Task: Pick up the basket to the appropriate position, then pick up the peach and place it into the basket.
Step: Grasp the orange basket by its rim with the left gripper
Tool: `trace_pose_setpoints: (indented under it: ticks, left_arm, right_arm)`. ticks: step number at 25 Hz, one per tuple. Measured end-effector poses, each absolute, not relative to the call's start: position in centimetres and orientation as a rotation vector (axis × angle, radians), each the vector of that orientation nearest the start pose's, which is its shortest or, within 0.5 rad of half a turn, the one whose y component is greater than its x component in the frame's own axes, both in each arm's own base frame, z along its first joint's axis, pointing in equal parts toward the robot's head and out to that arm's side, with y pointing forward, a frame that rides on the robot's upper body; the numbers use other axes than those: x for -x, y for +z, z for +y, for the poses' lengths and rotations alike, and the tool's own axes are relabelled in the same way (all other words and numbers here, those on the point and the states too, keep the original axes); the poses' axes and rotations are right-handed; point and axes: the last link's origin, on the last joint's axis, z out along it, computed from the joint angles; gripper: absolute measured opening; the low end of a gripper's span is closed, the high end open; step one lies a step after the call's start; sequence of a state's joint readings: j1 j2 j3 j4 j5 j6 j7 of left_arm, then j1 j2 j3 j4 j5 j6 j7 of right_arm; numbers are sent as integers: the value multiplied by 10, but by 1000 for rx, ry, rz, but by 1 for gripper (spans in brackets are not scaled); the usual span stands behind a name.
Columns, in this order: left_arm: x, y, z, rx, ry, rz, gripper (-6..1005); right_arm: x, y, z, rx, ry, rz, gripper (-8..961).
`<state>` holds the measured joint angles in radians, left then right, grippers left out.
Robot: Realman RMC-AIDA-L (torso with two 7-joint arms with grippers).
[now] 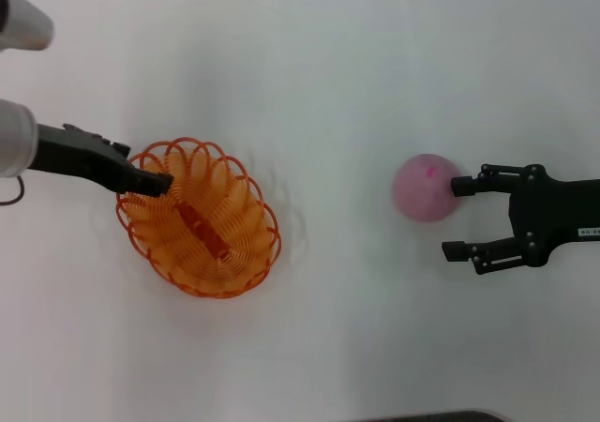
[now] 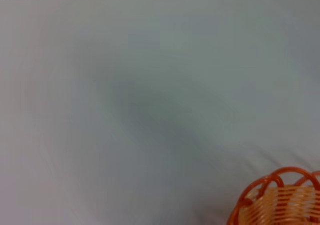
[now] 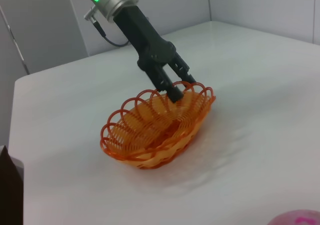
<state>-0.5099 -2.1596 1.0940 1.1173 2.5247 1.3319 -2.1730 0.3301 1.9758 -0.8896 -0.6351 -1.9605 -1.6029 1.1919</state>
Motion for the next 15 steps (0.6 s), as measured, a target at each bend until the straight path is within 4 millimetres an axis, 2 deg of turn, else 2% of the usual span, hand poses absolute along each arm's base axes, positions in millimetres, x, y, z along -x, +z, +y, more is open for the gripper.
trace_pose_setpoints:
  ticks: [7,15]
  left_arm:
    - [239,-20,360,2614,257,-882,785]
    - [237,-21,365,2608,342,-825,737]
  right_arm:
    - [-327,11,265,2848,482,545,955]
    - [-326,12,267,2847,478,534,955]
